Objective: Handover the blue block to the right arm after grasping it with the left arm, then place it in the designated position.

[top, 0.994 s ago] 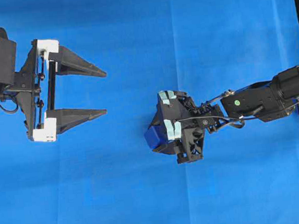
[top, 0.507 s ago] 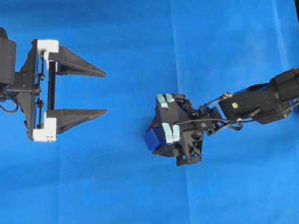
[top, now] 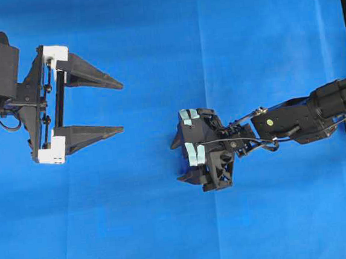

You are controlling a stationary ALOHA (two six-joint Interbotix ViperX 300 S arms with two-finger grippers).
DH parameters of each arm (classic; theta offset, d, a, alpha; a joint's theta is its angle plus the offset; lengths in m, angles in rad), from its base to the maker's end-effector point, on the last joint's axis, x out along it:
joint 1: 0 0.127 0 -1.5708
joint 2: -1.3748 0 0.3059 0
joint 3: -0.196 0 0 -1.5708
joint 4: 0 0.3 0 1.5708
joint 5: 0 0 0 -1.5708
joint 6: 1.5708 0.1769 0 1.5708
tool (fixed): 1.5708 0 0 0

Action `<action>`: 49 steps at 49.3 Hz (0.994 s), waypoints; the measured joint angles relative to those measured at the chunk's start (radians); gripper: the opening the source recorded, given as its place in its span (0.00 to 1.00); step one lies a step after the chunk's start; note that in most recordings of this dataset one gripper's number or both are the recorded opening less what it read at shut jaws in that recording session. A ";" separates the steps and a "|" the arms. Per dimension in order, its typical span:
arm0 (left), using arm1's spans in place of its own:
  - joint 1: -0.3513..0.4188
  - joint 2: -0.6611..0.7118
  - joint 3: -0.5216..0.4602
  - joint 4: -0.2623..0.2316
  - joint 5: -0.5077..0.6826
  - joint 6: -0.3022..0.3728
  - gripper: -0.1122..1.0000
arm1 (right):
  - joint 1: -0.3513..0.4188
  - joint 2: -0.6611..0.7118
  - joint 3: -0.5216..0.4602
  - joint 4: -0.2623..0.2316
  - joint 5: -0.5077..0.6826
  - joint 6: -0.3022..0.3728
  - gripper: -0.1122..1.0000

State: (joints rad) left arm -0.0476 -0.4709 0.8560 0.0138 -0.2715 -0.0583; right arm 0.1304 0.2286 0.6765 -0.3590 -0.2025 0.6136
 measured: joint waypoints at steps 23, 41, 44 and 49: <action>0.000 0.000 0.000 0.000 0.003 0.000 0.93 | -0.002 -0.272 0.000 0.000 0.253 -0.006 0.82; 0.000 0.000 0.000 0.000 0.003 0.000 0.93 | -0.002 -0.531 0.000 -0.015 0.423 -0.015 0.82; 0.000 0.000 0.000 0.000 0.003 0.000 0.93 | 0.000 -0.568 0.000 -0.020 0.448 -0.015 0.82; 0.000 0.000 0.000 0.000 0.003 0.000 0.93 | -0.002 -0.623 0.000 -0.026 0.486 -0.015 0.82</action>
State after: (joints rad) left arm -0.0476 -0.4709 0.8560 0.0138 -0.2684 -0.0583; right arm 0.1289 -0.3942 0.6765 -0.3850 0.2838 0.5983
